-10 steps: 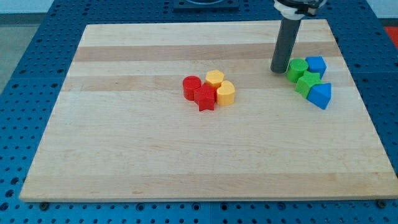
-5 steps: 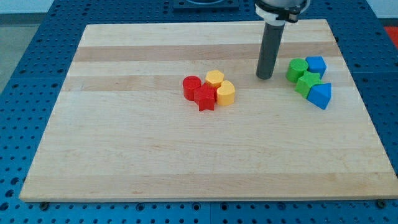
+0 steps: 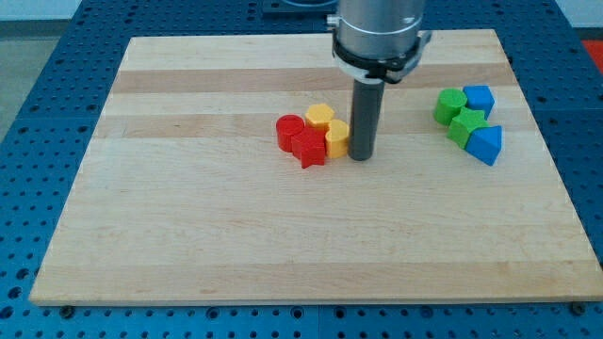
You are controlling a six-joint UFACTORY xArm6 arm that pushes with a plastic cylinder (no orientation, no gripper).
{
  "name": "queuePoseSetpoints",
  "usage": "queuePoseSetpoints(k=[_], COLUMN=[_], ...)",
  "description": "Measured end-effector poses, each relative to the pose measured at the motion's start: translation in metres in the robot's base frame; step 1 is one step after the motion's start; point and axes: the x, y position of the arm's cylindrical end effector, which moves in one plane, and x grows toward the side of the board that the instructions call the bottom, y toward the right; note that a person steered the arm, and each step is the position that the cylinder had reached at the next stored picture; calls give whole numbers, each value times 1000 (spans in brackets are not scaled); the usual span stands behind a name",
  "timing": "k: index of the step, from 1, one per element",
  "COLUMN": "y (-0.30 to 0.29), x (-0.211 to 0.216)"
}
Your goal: Separate the yellow blocks from the red blocks
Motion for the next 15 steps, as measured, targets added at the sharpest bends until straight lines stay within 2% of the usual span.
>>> queuePoseSetpoints(k=[2,5,7,9,13,14,15], y=[-34,-76,-77,-118,-98,-103,-140], x=[-33,-34,-80,-82,-122,-117,-98])
